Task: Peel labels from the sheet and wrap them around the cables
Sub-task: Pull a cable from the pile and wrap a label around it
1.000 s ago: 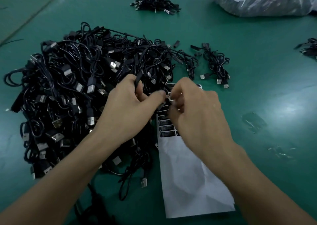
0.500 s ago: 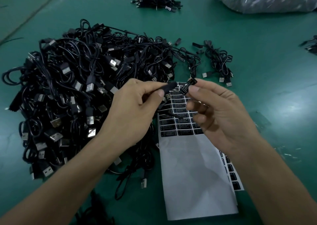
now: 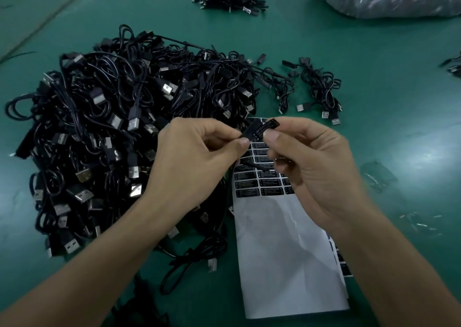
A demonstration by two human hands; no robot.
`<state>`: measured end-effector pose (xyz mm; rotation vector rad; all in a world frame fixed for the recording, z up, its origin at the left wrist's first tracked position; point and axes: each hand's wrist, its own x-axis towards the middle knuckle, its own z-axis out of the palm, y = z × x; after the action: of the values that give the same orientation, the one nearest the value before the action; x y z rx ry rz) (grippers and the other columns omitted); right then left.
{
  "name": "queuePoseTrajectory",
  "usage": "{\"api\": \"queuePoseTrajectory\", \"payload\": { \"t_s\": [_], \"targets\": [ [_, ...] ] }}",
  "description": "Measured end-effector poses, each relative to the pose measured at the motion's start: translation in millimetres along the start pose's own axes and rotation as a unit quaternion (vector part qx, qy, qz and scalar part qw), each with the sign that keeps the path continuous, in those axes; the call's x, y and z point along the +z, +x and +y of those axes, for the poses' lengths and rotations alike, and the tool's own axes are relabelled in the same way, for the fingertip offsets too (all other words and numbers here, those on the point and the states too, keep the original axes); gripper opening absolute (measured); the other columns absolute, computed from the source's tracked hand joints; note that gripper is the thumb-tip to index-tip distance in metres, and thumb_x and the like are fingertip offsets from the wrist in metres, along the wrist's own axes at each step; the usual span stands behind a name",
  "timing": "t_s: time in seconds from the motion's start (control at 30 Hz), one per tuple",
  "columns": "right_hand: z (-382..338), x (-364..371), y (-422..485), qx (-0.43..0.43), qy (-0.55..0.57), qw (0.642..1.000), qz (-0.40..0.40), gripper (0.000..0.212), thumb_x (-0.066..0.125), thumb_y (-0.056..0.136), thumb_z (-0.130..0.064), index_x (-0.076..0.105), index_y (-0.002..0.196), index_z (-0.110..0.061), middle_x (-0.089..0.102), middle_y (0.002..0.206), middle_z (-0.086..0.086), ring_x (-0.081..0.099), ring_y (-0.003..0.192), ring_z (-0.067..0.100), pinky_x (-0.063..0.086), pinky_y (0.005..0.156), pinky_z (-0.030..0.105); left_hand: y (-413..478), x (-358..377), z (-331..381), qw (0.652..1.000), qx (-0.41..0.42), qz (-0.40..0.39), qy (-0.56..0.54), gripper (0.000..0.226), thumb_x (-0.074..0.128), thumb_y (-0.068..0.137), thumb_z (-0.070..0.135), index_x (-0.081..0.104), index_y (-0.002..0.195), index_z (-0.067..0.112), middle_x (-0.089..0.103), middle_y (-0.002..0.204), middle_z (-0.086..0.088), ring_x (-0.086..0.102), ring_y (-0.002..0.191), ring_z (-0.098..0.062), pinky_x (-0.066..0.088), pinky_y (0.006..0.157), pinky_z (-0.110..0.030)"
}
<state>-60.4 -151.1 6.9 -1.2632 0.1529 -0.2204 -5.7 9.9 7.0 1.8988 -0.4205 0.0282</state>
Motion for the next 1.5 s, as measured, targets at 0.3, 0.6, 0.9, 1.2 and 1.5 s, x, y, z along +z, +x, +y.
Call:
{"api": "queuePoseTrajectory", "payload": {
  "t_s": [0.3,0.6,0.9,1.2,1.5],
  "targets": [
    [5.6,0.4,3.0,-0.015,-0.008,0.999,0.037,0.02,0.08,0.075,-0.007,0.072,0.092,-0.014,0.072,0.072,-0.001,0.066,0.064,0.008,0.05,0.059,0.015,0.5,-0.5,4.8,0.988,-0.066,-0.072,-0.12,0.01,0.082,0.077,0.009,0.078,0.081,0.018,0.076,0.071,-0.003,0.069,0.059,-0.011,0.055,0.058,-0.018],
    [1.8,-2.8,4.6,-0.025,-0.018,0.999,0.04,0.025,0.077,0.08,0.0,0.065,0.098,-0.012,0.073,0.073,0.0,0.069,0.065,0.008,0.05,0.061,0.013,1.7,-1.6,8.2,0.979,-0.102,-0.094,-0.152,0.017,0.078,0.079,-0.001,0.077,0.077,0.016,0.076,0.071,-0.004,0.071,0.062,-0.009,0.055,0.058,-0.015],
    [1.0,-2.8,2.9,-0.073,-0.103,0.992,0.014,0.015,0.076,0.084,0.0,0.074,0.082,-0.015,0.072,0.07,0.002,0.064,0.061,0.01,0.05,0.061,0.015,-1.1,0.4,7.6,0.985,-0.086,-0.069,-0.135,0.017,0.082,0.076,0.004,0.078,0.075,0.02,0.076,0.073,-0.005,0.072,0.064,-0.014,0.056,0.059,-0.018],
    [4.4,-3.5,3.9,-0.095,-0.15,0.984,0.025,0.021,0.077,0.085,-0.005,0.07,0.091,-0.025,0.076,0.074,0.0,0.07,0.065,0.01,0.054,0.068,0.018,-2.1,1.7,9.4,0.984,-0.088,-0.069,-0.14,0.015,0.081,0.076,0.003,0.077,0.076,0.018,0.076,0.072,-0.005,0.073,0.065,-0.015,0.056,0.059,-0.018],
    [4.4,-4.2,4.0,-0.098,-0.201,0.974,0.041,0.028,0.079,0.084,-0.008,0.056,0.089,-0.024,0.076,0.077,0.0,0.072,0.07,0.015,0.061,0.076,0.039,-2.5,1.6,7.6,0.985,-0.074,-0.072,-0.135,0.017,0.082,0.075,0.002,0.077,0.076,0.019,0.076,0.071,-0.004,0.072,0.062,-0.012,0.055,0.058,-0.017]
  ]
}}
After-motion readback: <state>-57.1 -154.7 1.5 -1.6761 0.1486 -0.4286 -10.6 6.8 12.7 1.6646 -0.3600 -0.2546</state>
